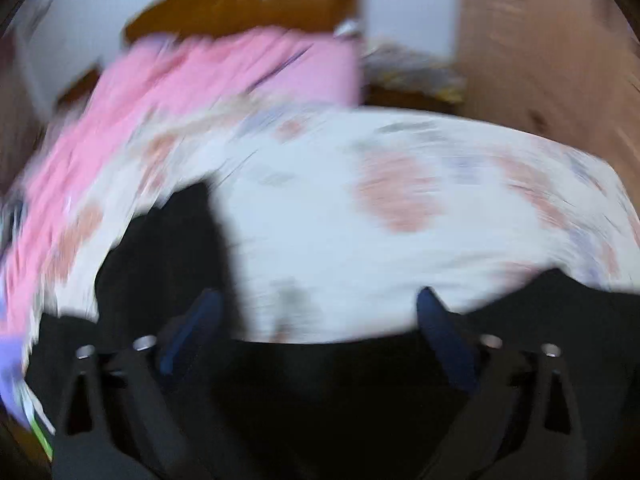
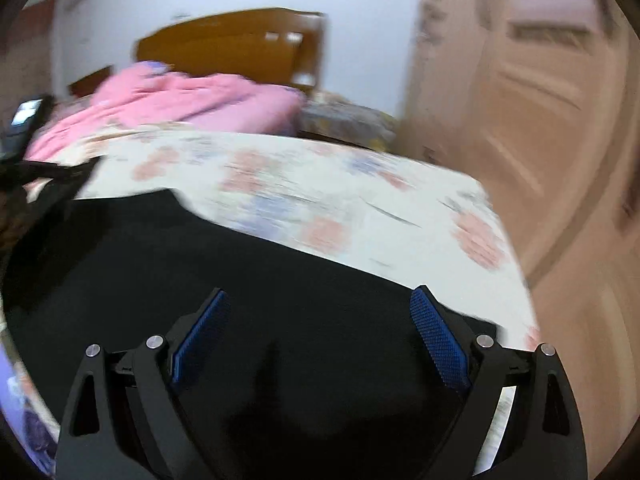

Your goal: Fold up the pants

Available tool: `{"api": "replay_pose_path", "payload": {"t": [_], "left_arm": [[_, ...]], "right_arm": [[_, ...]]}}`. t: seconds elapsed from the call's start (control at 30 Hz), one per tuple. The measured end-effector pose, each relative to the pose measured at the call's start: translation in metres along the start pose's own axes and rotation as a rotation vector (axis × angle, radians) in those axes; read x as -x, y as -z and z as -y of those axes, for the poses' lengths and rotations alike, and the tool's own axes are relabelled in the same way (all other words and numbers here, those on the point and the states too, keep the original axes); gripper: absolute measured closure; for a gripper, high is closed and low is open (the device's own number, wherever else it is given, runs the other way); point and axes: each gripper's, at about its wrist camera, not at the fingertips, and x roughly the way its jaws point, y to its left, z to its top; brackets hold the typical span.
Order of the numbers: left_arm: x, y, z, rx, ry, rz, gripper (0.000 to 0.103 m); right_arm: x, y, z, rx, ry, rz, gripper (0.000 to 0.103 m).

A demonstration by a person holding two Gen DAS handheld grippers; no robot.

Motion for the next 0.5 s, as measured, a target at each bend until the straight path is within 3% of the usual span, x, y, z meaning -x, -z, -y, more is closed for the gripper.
{"api": "replay_pose_path", "payload": {"t": [0.13, 0.2, 0.23, 0.27, 0.37, 0.5], "left_arm": [[-0.039, -0.001, -0.034, 0.017, -0.037, -0.126, 0.036], [-0.048, 0.006, -0.036, -0.023, -0.064, -0.143, 0.053], [-0.044, 0.008, -0.040, -0.022, -0.071, -0.118, 0.063], [-0.036, 0.010, -0.048, 0.001, -0.094, -0.086, 0.091], [0.007, 0.026, -0.072, 0.082, -0.048, 0.070, 0.097], [0.086, 0.086, -0.121, 0.208, -0.007, 0.279, 0.097]], "right_arm": [[-0.021, -0.015, -0.054, 0.060, -0.098, -0.011, 0.014], [-0.028, -0.018, -0.081, 0.079, -0.150, -0.018, 0.015], [-0.030, -0.018, -0.091, 0.094, -0.166, -0.019, 0.015], [-0.031, -0.018, -0.104, 0.113, -0.179, -0.019, 0.015], [-0.036, -0.012, -0.127, 0.150, -0.196, -0.028, 0.015], [-0.041, -0.004, -0.136, 0.152, -0.209, -0.041, 0.015]]}}
